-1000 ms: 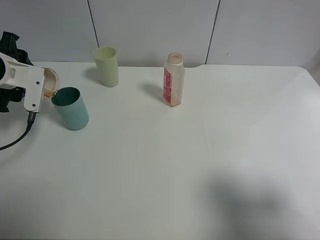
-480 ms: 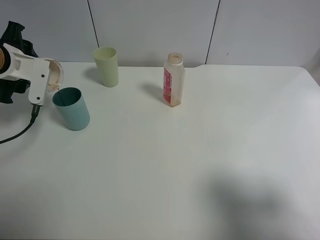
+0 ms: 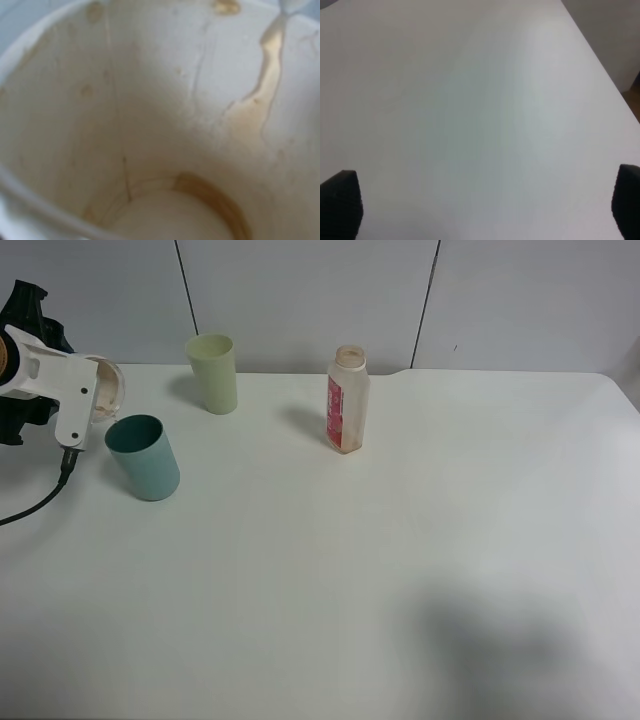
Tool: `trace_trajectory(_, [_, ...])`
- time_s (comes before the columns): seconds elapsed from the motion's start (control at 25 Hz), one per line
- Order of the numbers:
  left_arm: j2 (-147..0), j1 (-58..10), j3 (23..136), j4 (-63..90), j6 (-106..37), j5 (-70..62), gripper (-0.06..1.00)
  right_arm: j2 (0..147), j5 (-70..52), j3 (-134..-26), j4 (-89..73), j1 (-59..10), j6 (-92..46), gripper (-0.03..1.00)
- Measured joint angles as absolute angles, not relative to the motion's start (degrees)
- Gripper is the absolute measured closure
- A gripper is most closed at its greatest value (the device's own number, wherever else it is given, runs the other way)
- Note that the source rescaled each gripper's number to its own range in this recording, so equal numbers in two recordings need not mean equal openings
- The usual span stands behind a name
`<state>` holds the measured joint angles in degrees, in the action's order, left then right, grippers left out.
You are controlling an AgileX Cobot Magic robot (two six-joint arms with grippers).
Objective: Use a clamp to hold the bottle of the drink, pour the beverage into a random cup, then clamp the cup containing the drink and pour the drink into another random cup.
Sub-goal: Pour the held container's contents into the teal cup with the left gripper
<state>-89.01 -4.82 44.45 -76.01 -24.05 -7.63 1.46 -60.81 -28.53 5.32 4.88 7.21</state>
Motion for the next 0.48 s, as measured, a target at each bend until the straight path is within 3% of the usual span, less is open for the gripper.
trace_trajectory(0.48, [-89.0, -7.9, 44.5, -76.5, -24.1, -9.5, 0.93, 1.5, -60.8, -28.5, 5.3, 4.9, 7.2, -0.03])
